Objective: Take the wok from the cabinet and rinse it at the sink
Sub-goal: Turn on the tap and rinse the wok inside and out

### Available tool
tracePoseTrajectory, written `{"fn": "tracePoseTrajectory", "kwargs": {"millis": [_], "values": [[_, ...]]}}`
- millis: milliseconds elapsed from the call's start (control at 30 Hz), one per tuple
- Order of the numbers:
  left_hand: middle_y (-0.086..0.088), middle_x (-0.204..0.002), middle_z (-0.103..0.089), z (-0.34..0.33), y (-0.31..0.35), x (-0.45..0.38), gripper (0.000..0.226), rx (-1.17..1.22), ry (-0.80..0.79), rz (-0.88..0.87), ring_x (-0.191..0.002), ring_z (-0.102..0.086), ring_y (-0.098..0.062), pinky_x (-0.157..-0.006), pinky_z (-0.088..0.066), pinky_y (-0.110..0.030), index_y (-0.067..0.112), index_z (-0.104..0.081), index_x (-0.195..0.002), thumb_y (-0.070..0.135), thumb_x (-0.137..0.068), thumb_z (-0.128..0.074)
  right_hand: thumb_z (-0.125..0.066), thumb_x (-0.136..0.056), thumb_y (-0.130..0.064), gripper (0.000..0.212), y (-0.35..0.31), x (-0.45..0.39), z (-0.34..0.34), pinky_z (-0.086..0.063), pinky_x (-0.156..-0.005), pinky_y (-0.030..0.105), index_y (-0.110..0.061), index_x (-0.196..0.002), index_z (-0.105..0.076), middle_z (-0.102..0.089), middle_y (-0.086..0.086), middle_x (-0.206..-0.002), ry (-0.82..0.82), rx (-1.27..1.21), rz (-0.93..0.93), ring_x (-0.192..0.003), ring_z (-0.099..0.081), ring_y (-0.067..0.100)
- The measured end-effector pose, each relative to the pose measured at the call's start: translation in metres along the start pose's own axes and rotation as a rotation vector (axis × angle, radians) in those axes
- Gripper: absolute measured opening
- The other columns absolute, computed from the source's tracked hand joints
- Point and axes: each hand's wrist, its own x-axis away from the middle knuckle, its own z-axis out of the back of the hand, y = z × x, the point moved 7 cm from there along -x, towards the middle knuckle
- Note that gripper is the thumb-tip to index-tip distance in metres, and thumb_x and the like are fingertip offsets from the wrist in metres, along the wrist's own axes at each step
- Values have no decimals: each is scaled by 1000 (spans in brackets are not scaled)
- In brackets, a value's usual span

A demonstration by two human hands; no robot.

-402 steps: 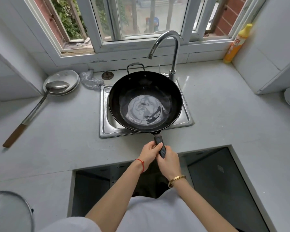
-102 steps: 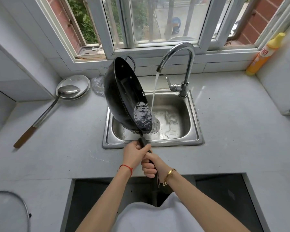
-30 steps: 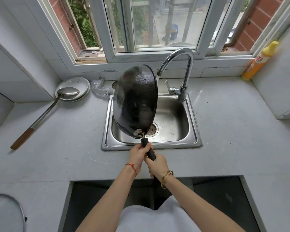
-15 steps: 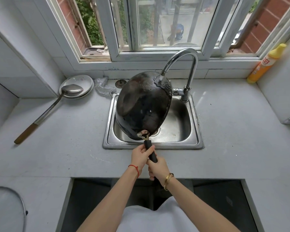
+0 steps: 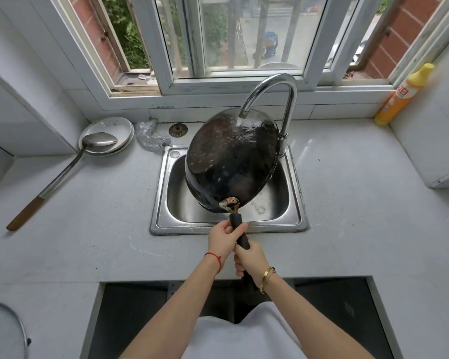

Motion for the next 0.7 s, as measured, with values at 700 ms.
{"fn": "tracePoseTrajectory", "kwargs": {"millis": [700], "values": [[-10, -92, -76, 3, 18, -14, 12, -9, 29, -5, -93, -73, -25, -92, -57, -46, 21, -67, -92, 27, -85, -74, -55, -97, -24, 24, -19, -14, -2, -36, -41, 21, -9, -80, -48, -38, 3, -52, -15, 30, 18, -40, -36, 14]]}}
